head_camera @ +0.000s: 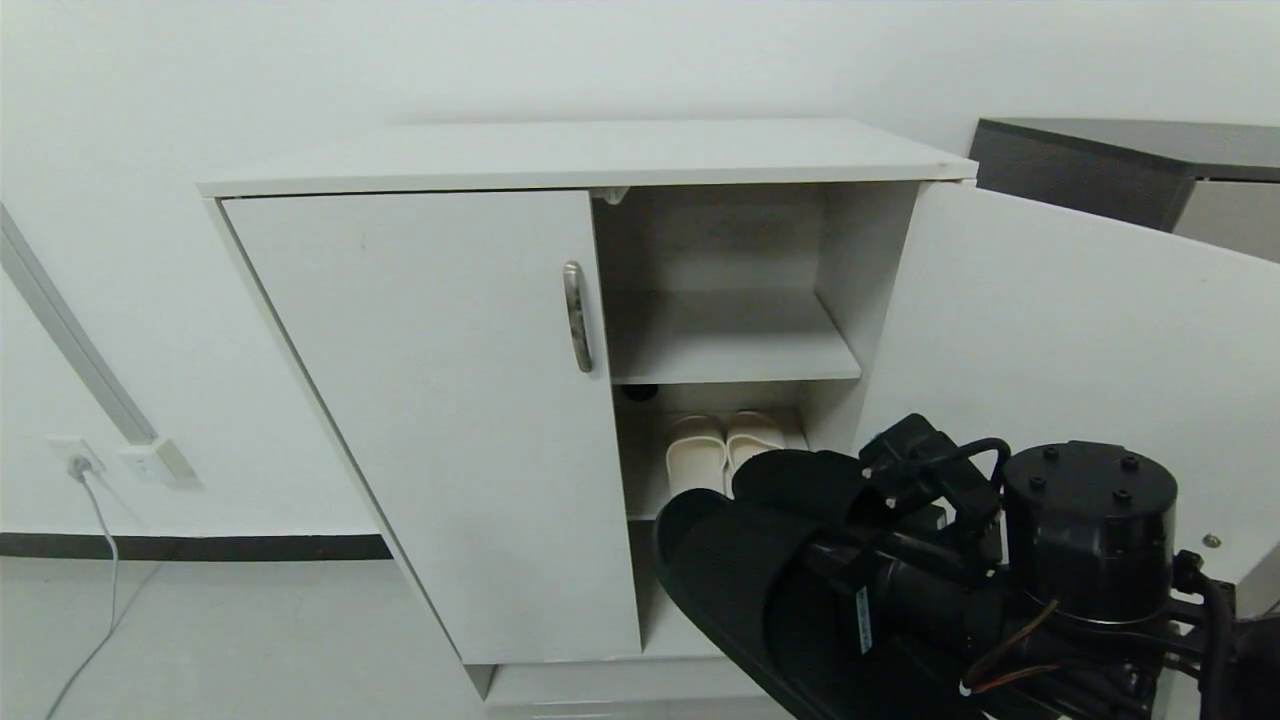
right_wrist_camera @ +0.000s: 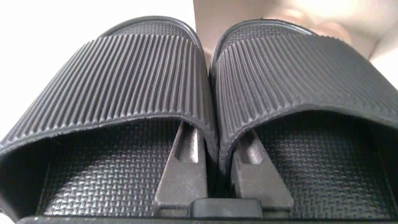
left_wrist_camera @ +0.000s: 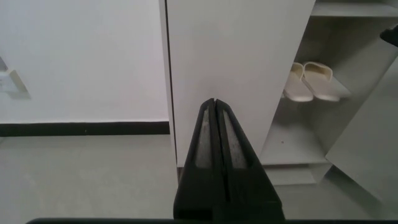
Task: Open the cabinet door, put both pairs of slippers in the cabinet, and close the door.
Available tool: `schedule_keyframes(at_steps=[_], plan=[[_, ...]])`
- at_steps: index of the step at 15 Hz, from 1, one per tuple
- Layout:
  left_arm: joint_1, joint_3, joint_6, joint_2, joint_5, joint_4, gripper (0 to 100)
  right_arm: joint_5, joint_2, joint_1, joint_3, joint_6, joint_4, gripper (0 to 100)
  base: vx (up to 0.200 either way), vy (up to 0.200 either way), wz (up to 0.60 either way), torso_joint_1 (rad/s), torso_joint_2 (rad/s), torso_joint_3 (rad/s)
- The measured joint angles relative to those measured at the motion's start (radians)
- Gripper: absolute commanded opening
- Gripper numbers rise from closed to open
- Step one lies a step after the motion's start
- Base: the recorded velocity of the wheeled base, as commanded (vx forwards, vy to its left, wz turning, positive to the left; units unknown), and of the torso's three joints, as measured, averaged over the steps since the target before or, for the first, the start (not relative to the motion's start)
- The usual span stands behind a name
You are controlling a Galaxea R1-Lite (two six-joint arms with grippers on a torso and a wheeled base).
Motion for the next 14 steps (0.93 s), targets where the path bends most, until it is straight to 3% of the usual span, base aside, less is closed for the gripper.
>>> schedule_keyframes(at_steps=[8,11,14], plan=[[0.0,0.0,0.0,0.0,0.0,0.0,0,-0.02,0.024,0.019,0.011,-0.003,-0.064,0,0.0,0.0,0.0,-0.001,0.07,0.064],[0.0,0.0,0.0,0.0,0.0,0.0,0,-0.147,0.05,0.06,-0.044,0.006,-0.038,0,0.0,0.0,0.0,0.0,0.0,0.0],[0.0,0.0,0.0,0.0,-0.001,0.0,0,-0.372,0.105,0.114,-0.253,0.075,0.128,0,0.0,0.0,0.0,0.0,0.0,0.0]])
